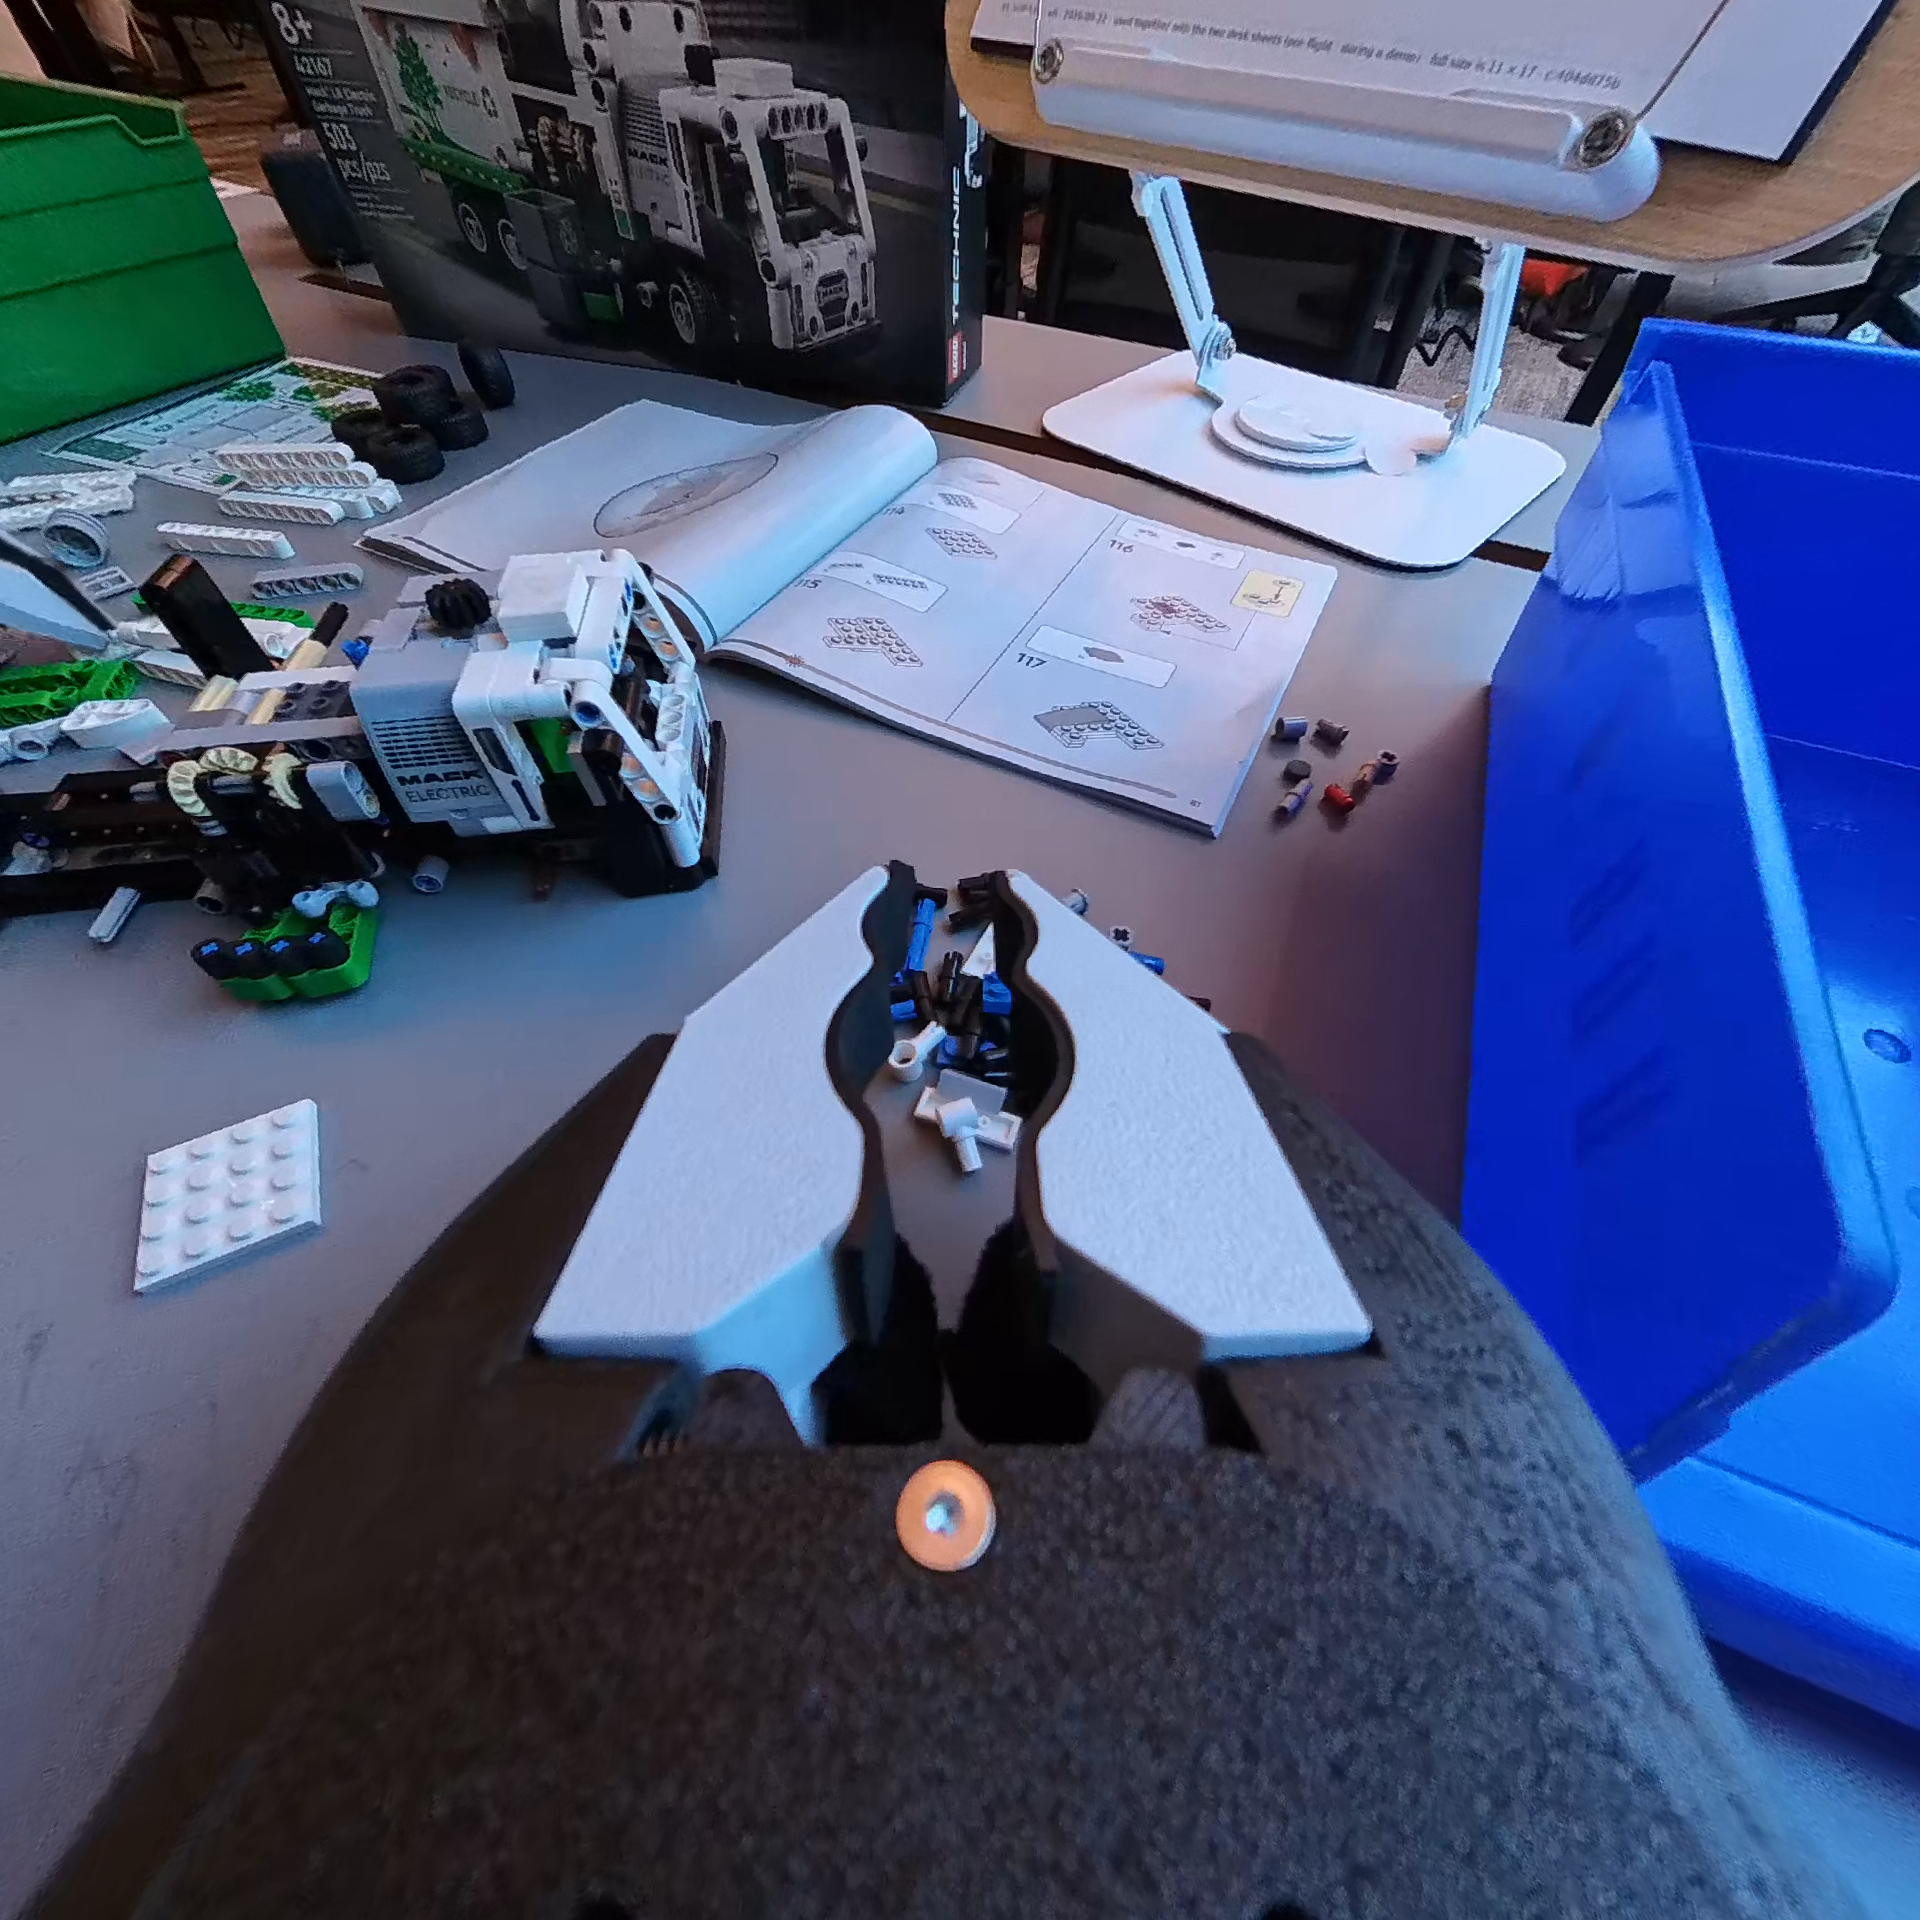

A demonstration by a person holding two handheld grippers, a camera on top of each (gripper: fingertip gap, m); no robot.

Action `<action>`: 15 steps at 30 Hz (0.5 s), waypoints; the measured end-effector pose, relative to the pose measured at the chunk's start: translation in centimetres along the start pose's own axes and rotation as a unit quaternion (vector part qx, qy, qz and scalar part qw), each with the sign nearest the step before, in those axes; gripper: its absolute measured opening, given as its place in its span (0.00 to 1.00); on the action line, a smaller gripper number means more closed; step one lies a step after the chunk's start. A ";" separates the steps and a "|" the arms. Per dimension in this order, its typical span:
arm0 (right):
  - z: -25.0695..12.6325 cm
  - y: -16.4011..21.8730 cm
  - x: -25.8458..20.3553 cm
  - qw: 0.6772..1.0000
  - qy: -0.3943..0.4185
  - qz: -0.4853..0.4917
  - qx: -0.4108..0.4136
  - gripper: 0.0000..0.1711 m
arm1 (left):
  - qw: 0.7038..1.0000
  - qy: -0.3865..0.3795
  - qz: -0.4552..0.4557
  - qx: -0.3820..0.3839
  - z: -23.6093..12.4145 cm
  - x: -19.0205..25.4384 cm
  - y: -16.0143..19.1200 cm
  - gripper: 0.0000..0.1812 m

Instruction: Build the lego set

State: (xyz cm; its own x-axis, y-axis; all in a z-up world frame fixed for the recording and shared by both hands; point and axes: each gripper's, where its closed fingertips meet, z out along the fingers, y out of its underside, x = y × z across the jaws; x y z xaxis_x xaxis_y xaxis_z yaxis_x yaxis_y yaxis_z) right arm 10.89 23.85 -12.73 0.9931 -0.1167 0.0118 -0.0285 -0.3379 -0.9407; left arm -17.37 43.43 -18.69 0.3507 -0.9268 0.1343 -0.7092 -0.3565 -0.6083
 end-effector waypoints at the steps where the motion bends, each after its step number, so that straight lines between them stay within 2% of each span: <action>1: 0.0 0.0 0.0 1.000 0.000 0.001 0.000 0.08 | 1.000 -0.005 0.005 -0.002 -0.1 -0.1 0.0 0.01; 4: 0.0 -0.1 0.0 1.000 -0.001 0.003 0.002 0.08 | 0.999 -0.027 0.037 -0.002 -0.8 -0.7 0.1 0.01; 7: 0.0 -0.1 0.0 1.000 -0.002 0.003 0.002 0.08 | 0.986 -0.089 0.138 0.032 -2.7 -0.9 -0.5 0.01; 8: 0.1 -0.1 0.0 1.000 -0.002 0.002 0.002 0.08 | 0.971 -0.140 0.191 0.034 -3.5 -1.5 -0.6 0.01; 10: 0.1 -0.1 0.0 1.000 -0.003 0.001 0.001 0.08 | 0.921 -0.236 0.309 0.026 -4.9 -2.2 -0.2 0.01; 12: 0.2 -0.1 -0.1 1.000 -0.003 -0.001 0.000 0.08 | 0.874 -0.290 0.390 0.015 -5.7 -1.9 0.5 0.00; 15: 0.2 -0.1 -0.2 1.000 -0.004 -0.004 0.000 0.08 | 0.829 -0.330 0.451 0.003 -6.4 -1.3 1.3 0.00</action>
State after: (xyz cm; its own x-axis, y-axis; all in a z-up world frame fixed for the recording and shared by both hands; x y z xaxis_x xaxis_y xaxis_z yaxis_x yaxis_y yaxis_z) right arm 10.69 24.12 -12.69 0.9941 -0.1071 0.0172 -0.0203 -0.3396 -0.9403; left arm -22.70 43.41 -14.68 -0.0608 -0.5488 -0.8338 -0.8625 0.4493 -0.2329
